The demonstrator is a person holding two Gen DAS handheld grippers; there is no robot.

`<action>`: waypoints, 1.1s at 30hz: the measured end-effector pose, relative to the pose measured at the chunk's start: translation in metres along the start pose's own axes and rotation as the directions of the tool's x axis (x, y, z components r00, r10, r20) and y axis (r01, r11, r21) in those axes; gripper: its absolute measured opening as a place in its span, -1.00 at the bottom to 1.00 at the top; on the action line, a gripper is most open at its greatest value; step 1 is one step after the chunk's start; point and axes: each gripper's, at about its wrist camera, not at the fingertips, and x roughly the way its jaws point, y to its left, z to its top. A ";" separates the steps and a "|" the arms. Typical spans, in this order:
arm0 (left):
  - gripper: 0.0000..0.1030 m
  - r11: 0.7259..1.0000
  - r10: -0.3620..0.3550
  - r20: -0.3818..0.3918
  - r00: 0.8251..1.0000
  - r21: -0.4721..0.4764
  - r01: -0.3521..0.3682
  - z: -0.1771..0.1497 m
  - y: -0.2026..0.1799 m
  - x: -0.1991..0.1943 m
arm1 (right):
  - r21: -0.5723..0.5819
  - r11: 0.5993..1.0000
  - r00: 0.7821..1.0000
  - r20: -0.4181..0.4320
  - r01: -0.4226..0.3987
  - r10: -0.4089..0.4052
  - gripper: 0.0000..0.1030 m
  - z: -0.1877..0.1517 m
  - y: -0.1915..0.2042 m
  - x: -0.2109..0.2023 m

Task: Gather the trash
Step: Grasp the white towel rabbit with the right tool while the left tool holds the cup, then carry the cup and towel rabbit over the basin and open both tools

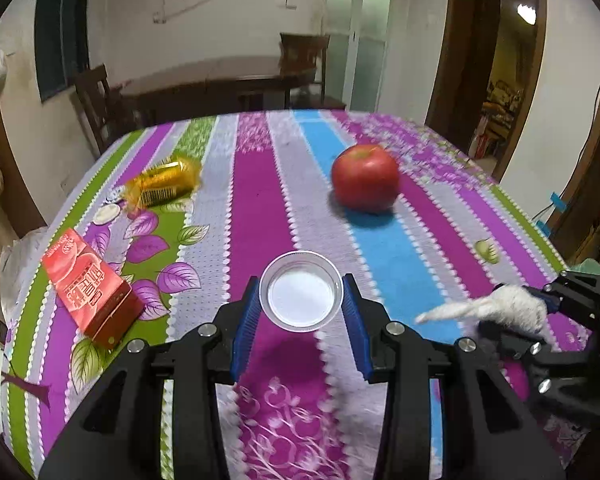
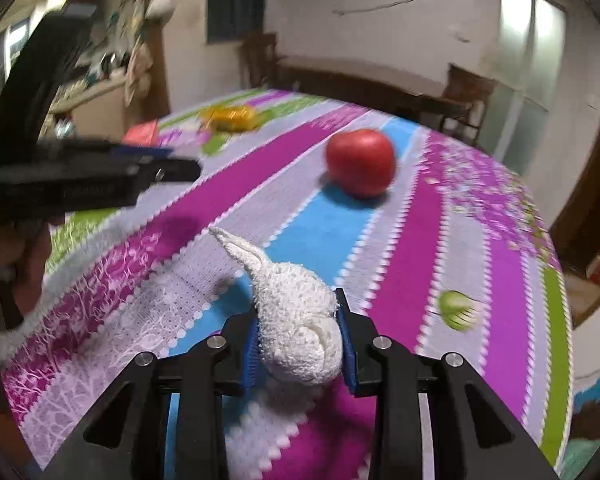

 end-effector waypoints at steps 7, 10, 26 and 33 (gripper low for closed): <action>-0.25 0.999 -0.038 0.117 0.992 0.003 0.038 -0.008 -0.029 -0.043 | 0.118 0.986 0.977 0.165 0.114 -0.133 -0.35 -0.018 -0.023 -0.078; -0.25 0.997 -0.076 0.153 0.985 0.020 0.074 -0.009 -0.047 -0.059 | 0.148 0.976 0.957 0.218 0.163 -0.193 -0.35 -0.026 -0.031 -0.113; -0.25 0.931 -0.329 0.175 0.928 0.228 0.286 0.000 -0.203 -0.088 | 0.267 0.886 0.863 0.245 0.378 -0.442 -0.35 -0.083 -0.107 -0.245; -0.25 0.884 -0.414 0.156 0.897 0.305 0.355 0.005 -0.269 -0.088 | 0.318 0.830 0.821 0.205 0.458 -0.532 -0.35 -0.112 -0.154 -0.298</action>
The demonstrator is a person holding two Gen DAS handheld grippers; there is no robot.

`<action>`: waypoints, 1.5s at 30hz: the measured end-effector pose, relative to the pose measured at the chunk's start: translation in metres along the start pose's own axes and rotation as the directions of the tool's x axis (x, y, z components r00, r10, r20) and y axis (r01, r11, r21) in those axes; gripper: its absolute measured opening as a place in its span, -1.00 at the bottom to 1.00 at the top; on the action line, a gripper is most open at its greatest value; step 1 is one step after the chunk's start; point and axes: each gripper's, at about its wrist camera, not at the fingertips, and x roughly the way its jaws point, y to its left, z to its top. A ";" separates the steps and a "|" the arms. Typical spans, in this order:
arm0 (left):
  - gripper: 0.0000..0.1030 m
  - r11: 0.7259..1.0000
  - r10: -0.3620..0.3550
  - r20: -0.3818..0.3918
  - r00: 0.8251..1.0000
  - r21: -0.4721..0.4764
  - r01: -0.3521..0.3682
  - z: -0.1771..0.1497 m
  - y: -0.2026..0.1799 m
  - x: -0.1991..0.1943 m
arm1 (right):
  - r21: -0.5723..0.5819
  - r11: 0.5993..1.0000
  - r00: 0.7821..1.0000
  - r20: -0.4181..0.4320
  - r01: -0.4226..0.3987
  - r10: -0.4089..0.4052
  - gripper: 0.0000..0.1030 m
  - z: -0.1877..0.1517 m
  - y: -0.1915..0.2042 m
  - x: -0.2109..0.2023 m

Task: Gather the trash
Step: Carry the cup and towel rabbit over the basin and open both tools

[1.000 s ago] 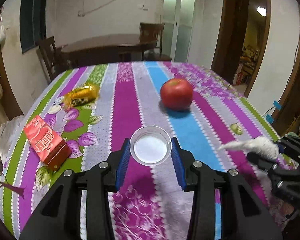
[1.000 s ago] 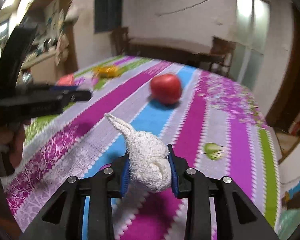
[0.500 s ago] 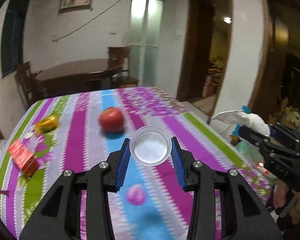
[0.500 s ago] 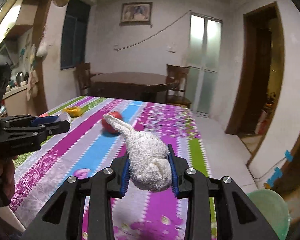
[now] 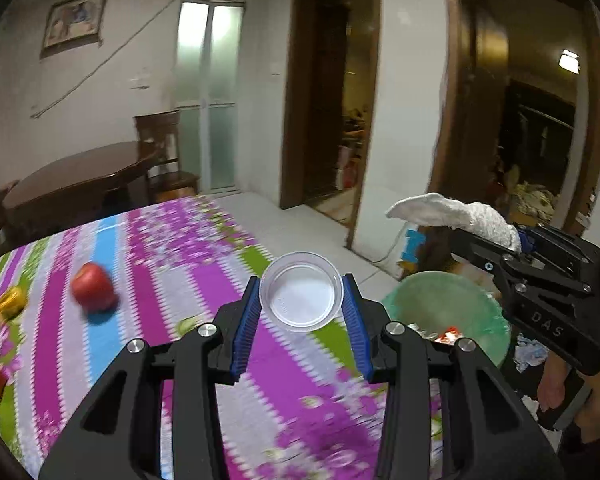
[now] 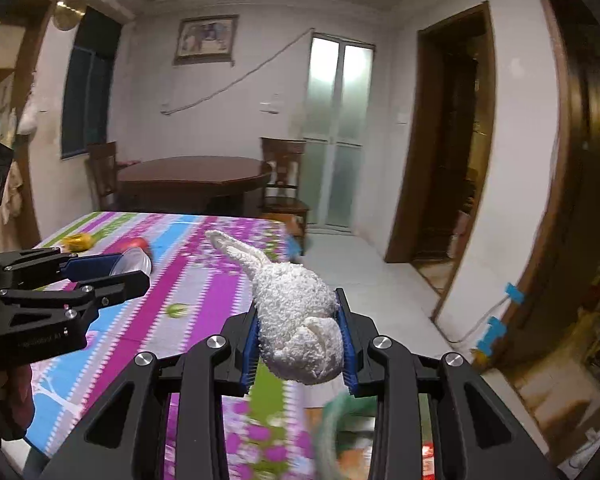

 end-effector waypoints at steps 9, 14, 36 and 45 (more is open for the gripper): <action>-0.25 0.991 -0.110 -0.031 0.993 0.072 0.112 0.015 -0.066 0.040 | 0.023 0.993 0.991 -0.063 0.120 -0.118 -0.35 -0.013 -0.096 -0.010; -0.25 0.982 -0.159 -0.072 0.985 0.088 0.165 0.020 -0.091 0.062 | 0.023 0.987 0.981 -0.120 0.159 -0.155 -0.35 -0.021 -0.135 -0.005; -0.25 0.966 -0.184 -0.407 0.895 0.093 0.241 -0.014 -0.163 0.180 | 0.129 0.976 0.856 -0.510 0.178 -0.088 -0.34 -0.115 -0.208 0.092; -0.25 0.965 -0.170 -0.440 0.882 0.108 0.239 -0.024 -0.171 0.192 | 0.141 0.971 0.837 -0.540 0.195 -0.089 -0.34 -0.137 -0.217 0.104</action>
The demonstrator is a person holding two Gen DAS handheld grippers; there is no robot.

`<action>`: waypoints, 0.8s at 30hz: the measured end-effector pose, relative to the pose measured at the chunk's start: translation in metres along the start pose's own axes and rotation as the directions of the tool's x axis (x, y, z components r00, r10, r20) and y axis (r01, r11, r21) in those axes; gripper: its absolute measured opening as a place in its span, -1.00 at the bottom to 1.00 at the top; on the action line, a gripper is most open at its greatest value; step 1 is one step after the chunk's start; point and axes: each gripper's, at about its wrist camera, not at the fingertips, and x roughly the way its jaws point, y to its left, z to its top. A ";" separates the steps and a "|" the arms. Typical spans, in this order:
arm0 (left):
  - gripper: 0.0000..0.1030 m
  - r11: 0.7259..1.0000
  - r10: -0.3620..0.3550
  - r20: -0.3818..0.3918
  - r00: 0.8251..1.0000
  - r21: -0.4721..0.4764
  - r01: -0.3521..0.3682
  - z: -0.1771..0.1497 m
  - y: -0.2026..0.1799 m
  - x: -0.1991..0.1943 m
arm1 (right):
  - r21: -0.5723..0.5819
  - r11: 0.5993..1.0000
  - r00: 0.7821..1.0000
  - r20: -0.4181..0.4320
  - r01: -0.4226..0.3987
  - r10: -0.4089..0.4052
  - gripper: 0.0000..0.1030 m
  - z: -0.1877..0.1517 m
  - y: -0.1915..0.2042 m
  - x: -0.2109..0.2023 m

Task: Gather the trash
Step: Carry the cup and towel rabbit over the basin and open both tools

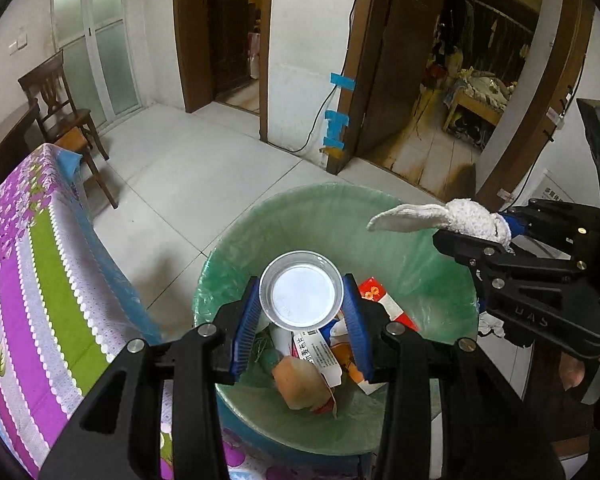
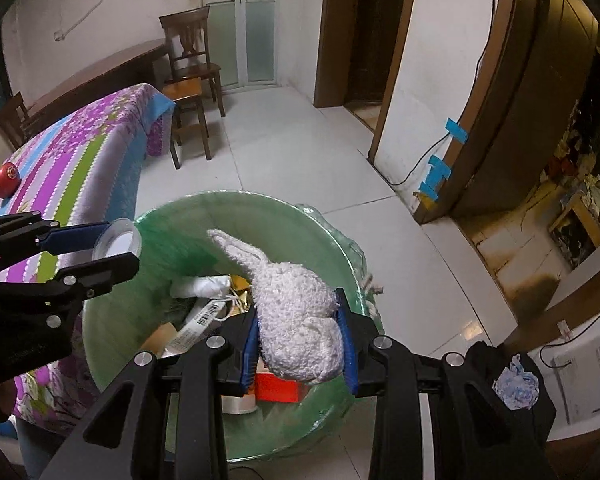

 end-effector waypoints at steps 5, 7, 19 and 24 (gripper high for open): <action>-0.25 1.000 0.006 -0.003 1.000 0.005 -0.006 0.001 -0.002 0.002 | 0.002 1.000 1.000 -0.004 -0.002 0.002 -0.34 -0.003 -0.003 0.000; -0.25 1.000 0.009 -0.003 1.000 0.010 -0.009 0.002 -0.003 0.003 | 0.001 1.000 1.000 -0.003 -0.002 0.002 -0.34 -0.003 -0.003 0.000; -0.24 1.000 0.016 -0.004 1.000 0.001 -0.016 0.002 0.000 0.006 | 0.000 1.000 1.000 0.002 -0.009 0.009 -0.33 -0.003 -0.007 0.000; 0.42 0.999 0.043 0.000 0.999 -0.018 -0.043 -0.001 0.005 0.009 | 0.009 1.000 1.000 0.015 -0.004 0.004 0.06 -0.003 -0.011 -0.003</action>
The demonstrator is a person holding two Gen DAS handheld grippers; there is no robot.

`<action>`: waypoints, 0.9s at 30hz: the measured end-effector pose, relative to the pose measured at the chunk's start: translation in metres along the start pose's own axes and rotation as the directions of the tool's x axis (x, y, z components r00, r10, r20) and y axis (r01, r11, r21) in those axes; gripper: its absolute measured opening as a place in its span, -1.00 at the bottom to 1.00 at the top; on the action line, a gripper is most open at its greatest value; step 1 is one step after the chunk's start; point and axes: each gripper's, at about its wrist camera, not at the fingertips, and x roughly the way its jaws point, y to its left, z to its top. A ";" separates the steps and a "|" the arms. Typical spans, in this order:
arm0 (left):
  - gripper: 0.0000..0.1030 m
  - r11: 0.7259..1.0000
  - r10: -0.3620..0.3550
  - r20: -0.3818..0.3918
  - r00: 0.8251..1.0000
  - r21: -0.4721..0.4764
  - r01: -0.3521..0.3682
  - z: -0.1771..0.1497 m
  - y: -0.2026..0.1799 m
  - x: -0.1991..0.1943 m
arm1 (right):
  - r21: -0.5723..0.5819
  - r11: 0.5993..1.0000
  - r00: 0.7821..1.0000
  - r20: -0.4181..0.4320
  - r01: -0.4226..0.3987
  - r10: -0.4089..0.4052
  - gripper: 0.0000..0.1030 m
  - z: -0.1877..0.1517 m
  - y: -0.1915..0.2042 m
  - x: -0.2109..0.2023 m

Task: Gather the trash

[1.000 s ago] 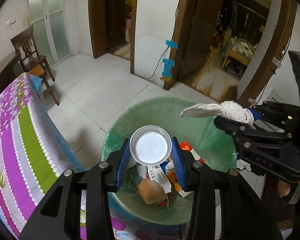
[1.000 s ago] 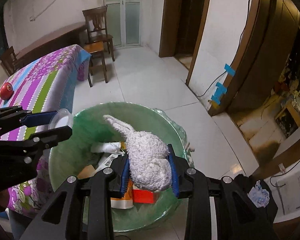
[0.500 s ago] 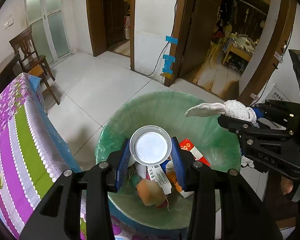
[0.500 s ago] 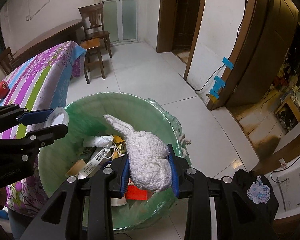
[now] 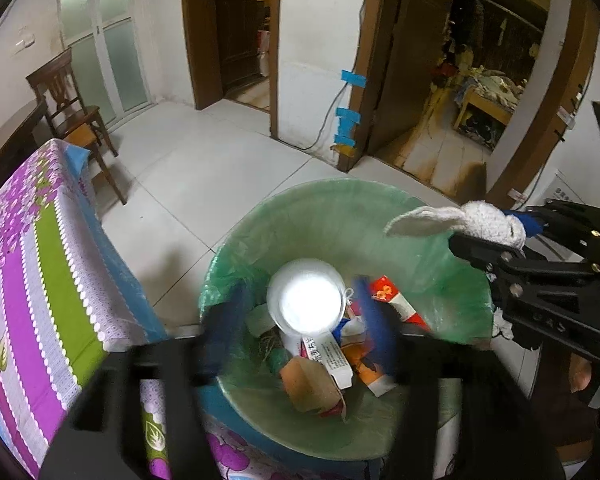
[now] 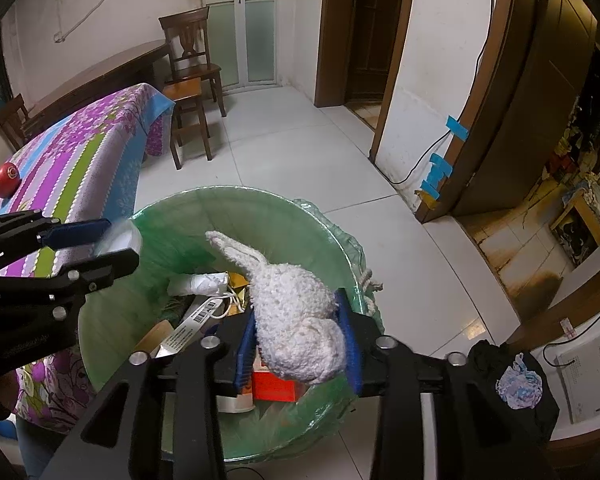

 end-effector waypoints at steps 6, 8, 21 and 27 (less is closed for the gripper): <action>0.73 0.999 0.035 0.008 0.999 -0.024 -0.034 -0.005 0.008 -0.003 | 0.035 0.999 0.999 0.045 0.011 -0.012 0.38 -0.002 -0.010 -0.019; 0.76 0.999 0.041 0.010 0.999 -0.027 -0.040 -0.008 0.010 -0.005 | 0.045 0.999 0.997 0.070 0.015 -0.018 0.57 -0.007 -0.011 -0.030; 0.89 0.975 0.221 0.250 0.943 -0.082 -0.207 -0.059 0.011 -0.090 | 0.078 0.997 0.903 0.428 0.006 -0.039 0.90 -0.097 0.023 -0.133; 0.89 0.961 0.275 0.416 0.867 -0.142 -0.237 -0.093 0.010 -0.150 | 0.099 0.994 0.839 0.538 0.038 -0.085 0.90 -0.135 0.041 -0.164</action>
